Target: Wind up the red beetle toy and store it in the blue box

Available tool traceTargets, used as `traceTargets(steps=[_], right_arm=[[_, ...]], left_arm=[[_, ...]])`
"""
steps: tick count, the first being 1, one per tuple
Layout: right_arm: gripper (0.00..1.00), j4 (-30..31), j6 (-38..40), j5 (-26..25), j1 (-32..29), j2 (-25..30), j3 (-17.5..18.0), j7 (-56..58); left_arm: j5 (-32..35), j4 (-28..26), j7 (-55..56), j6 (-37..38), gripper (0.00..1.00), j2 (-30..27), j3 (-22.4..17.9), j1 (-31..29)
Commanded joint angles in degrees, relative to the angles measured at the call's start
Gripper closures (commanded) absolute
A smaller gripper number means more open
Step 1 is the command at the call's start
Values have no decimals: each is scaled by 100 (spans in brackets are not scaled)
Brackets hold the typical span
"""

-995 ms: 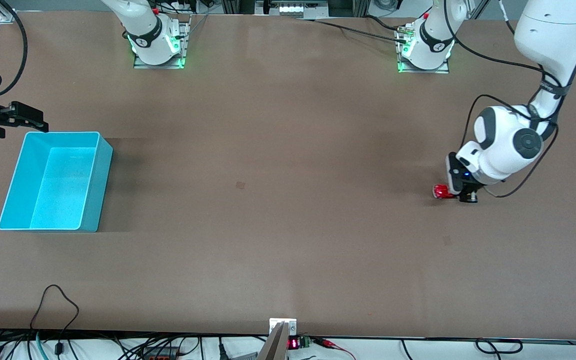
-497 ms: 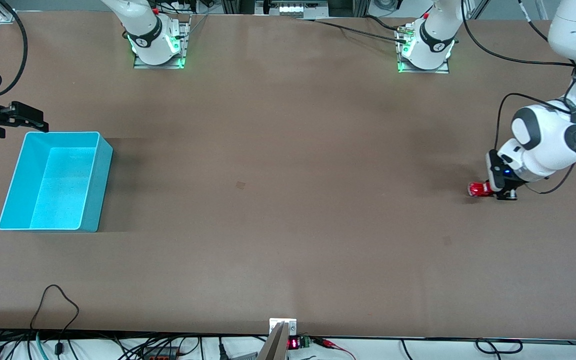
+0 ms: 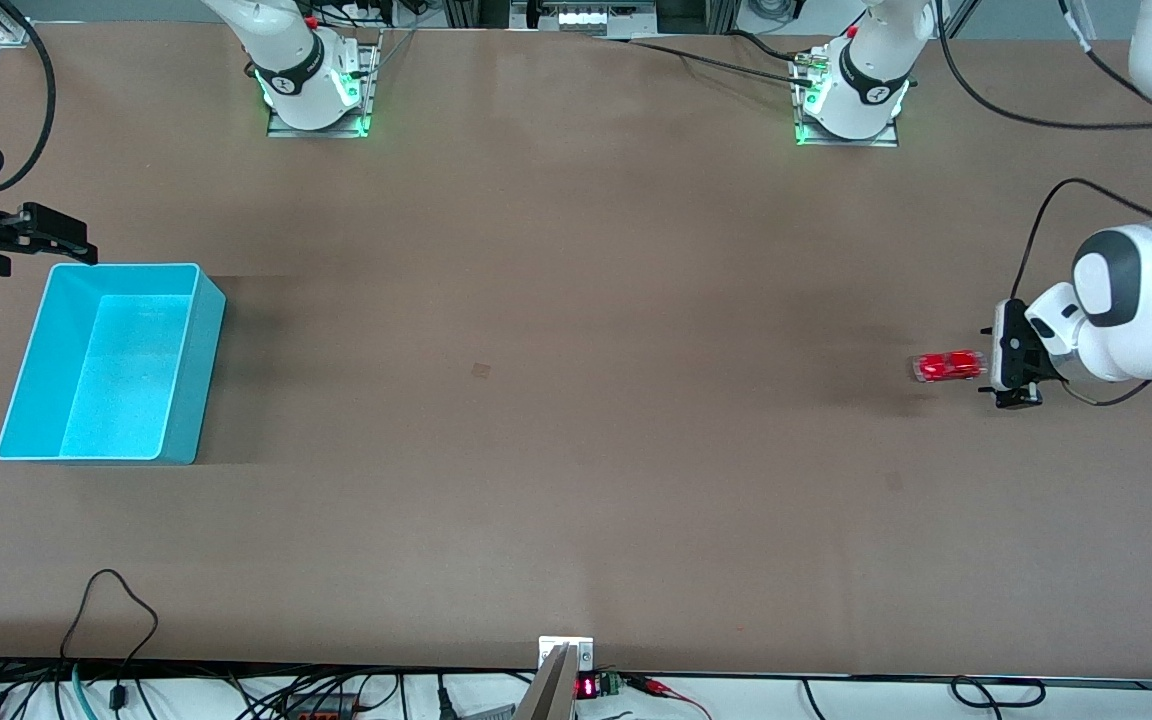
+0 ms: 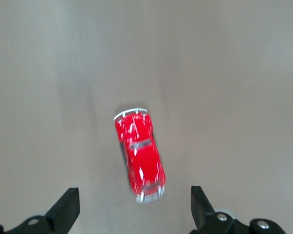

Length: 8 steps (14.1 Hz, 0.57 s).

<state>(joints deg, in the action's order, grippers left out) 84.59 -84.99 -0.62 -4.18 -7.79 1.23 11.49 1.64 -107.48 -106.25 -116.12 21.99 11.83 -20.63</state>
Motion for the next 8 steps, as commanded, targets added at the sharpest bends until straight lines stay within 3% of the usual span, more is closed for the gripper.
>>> traceTargets(steps=[1, 4, 8], right_arm=[[0, 22, 53, -8, 14, 50, 9, -50], [0, 22, 53, 18, -3, 6, 9, -59], [0, 22, 18, 53, -3, -3, 9, -59]], left_arm=[[74, -80, 34, 685, 0, -729, 197, 382], [-329, -72, 436, 723, 0, -1099, 197, 1068], [-454, -80, 2079, 189, 0, -1100, 205, 1517]])
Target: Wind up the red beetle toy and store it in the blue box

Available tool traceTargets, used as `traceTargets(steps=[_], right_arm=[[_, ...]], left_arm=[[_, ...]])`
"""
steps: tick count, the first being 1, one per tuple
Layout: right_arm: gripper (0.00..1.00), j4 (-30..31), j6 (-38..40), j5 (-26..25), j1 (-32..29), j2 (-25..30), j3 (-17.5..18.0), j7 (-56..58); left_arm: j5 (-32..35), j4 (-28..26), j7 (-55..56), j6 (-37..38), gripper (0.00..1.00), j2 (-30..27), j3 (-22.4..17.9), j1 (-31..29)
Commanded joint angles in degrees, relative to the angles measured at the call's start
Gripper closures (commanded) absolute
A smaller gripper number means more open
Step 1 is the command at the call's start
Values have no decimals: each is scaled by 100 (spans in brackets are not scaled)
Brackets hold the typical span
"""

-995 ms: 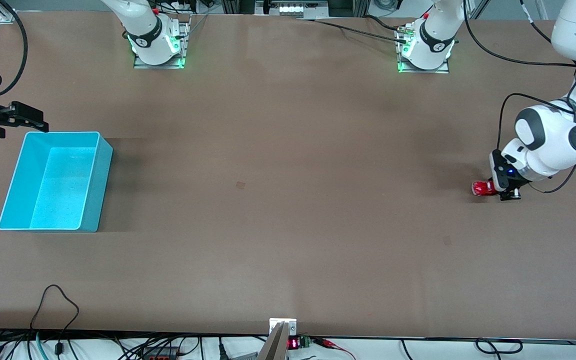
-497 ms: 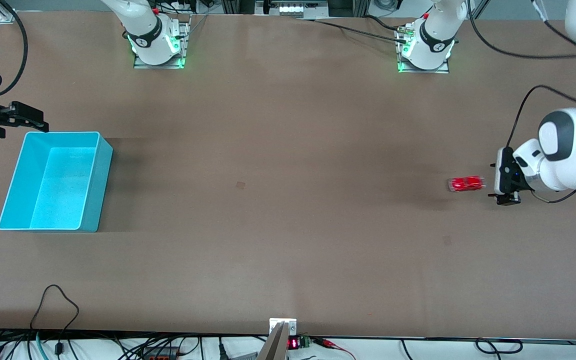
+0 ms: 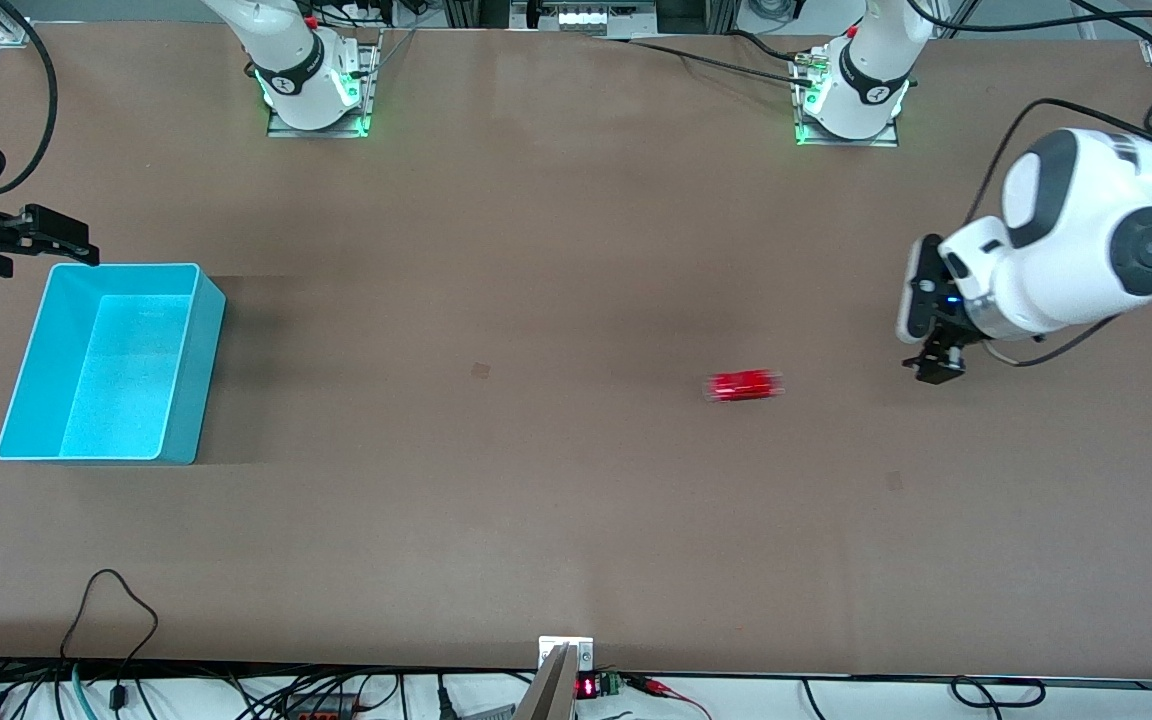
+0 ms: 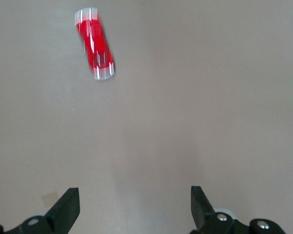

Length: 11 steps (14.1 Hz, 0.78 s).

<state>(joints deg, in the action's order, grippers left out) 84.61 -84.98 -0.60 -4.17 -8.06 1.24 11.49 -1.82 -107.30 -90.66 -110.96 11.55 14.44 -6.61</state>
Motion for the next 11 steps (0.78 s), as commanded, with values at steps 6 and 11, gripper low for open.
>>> traceTargets(steps=[6, 11], right_arm=[[0, 30, -19, 51, 161, -81, 51, -50], [0, 65, 156, -10, 443, -441, 51, -24]], left_arm=[[-64, -46, 3971, -972, 0, -83, -55, 554], [-28, 112, 6514, -1270, 0, -56, -152, 599]])
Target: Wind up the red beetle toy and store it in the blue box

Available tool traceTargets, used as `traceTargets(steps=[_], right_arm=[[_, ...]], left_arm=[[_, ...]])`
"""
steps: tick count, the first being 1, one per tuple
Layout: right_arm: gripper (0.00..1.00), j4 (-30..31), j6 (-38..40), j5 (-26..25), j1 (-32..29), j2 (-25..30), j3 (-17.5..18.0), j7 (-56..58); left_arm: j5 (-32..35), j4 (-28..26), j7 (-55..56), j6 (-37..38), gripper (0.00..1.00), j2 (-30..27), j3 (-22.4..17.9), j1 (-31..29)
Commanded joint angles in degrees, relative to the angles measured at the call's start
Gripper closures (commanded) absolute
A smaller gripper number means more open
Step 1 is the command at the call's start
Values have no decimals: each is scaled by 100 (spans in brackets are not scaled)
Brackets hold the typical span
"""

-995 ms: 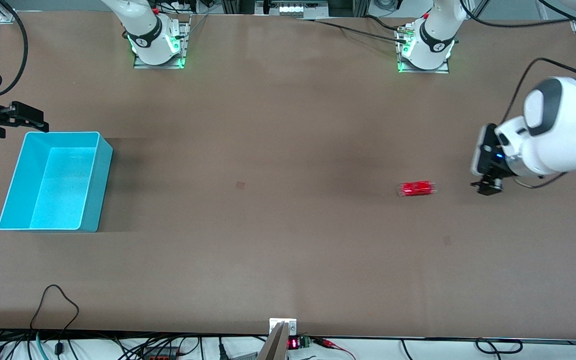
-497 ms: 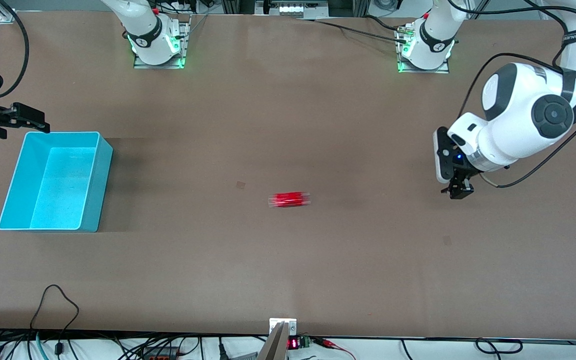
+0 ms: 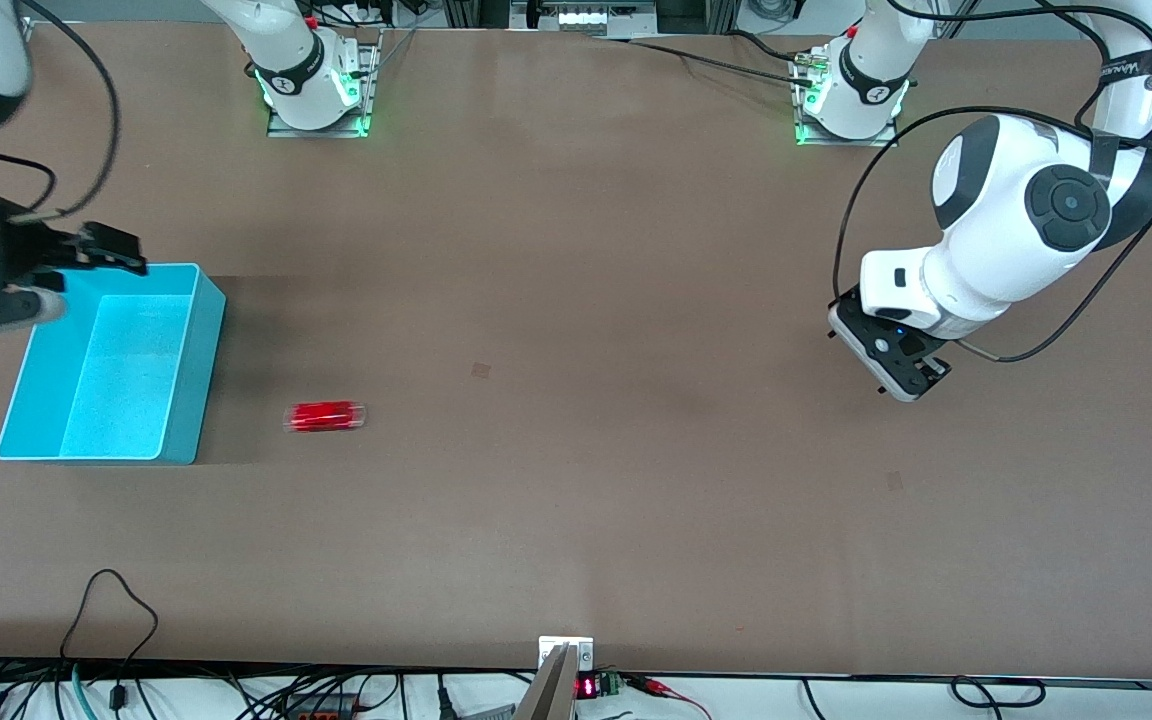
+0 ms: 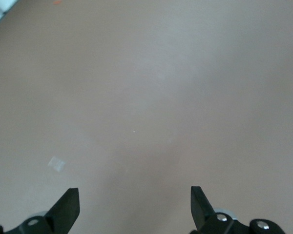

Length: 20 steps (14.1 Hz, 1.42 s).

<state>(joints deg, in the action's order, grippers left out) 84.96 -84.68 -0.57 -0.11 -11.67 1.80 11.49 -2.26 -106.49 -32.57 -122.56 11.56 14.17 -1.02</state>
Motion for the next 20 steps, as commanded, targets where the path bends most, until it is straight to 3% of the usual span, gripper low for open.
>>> traceTargets(steps=[1, 5, 7, 9, 11, 13, 15, 20], right_arm=[[0, 186, 135, -13, 54, -63, -4, -50], [0, 1108, -284, 84, 2, 25, 66, 238], [0, 1670, -1020, 66, -339, 25, 320, 1725], [0, 2303, -2118, 49, -464, 51, 365, 3301], [0, 2603, -2788, -39, -481, -36, 365, 4035], [0, 2771, -3421, -494, -481, -220, 400, 4719], [0, 2798, -4071, -593, -490, -527, 470, 5553], [0, 2754, -5601, -619, -675, -1582, 488, 6374]], left_arm=[[15, 49, 995, -128, 0, -58, -256, 40], [-81, 715, 1963, 396, 0, -49, -994, 75], [-213, 1286, 2734, 1151, 0, -40, -1363, 294], [-319, 1700, 3369, 1820, 0, -58, -1409, 269], [-275, 1860, 3380, 2129, 0, -102, -1409, 155], [-231, 1878, 3380, 2568, 0, -285, -1400, 119], [-187, 1851, 3441, 2736, 0, -391, -1365, 102], [-170, 1799, 3468, 2728, 0, -558, -1312, -100]])
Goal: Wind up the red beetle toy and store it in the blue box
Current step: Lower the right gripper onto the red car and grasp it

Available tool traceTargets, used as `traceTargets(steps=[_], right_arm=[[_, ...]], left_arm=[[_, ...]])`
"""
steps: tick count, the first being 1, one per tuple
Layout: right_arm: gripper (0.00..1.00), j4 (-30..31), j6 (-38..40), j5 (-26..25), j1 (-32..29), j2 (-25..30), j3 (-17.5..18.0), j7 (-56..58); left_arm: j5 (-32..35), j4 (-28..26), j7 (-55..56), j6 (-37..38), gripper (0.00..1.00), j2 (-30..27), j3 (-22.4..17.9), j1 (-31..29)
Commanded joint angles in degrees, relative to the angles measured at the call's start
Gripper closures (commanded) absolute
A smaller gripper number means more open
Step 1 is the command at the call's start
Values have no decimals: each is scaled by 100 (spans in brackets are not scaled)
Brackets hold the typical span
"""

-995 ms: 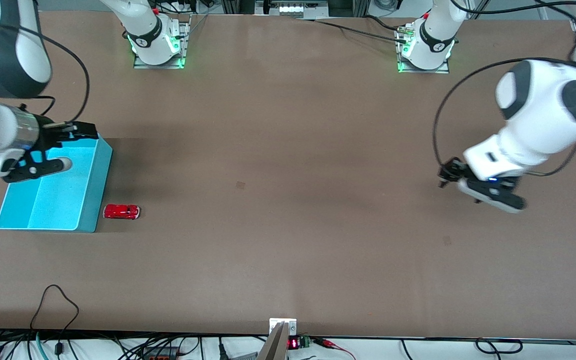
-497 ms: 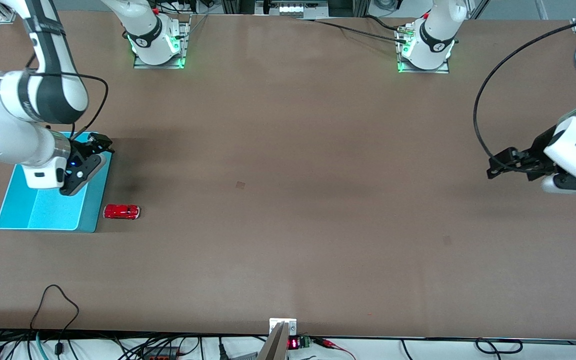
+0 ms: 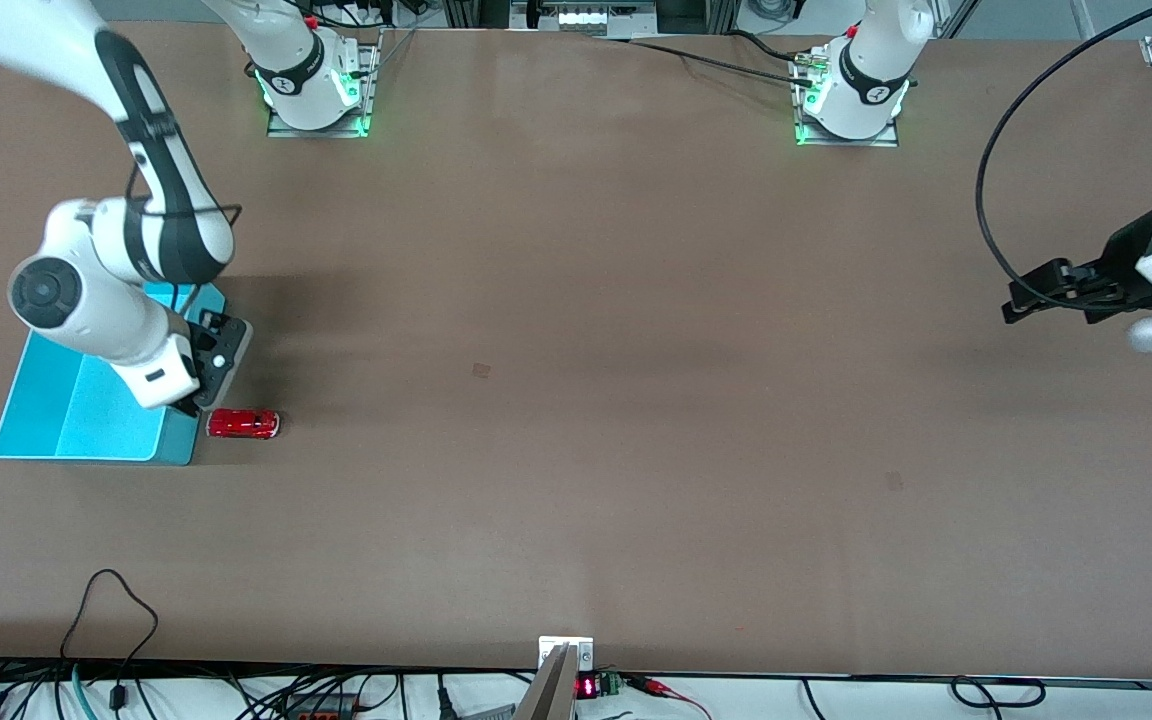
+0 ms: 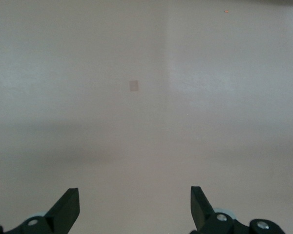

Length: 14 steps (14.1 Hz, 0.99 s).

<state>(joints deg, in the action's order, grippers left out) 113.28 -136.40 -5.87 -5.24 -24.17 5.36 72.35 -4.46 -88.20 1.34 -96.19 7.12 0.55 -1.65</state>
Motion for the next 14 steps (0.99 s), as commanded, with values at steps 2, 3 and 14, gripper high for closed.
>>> traceTargets(steps=[2, 3, 14], right_arm=[[0, -122, -650, -108, -188, -492, 132, 297], [0, -148, -738, -134, -188, -544, 132, 306], [39, -377, -1196, -265, -241, -1054, 132, 708]], left_arm=[[50, -75, 77, 109, 0, -193, 59, -37], [50, -188, 77, 101, 0, -237, 68, -28], [68, -268, 59, 110, 0, -299, 77, -2]])
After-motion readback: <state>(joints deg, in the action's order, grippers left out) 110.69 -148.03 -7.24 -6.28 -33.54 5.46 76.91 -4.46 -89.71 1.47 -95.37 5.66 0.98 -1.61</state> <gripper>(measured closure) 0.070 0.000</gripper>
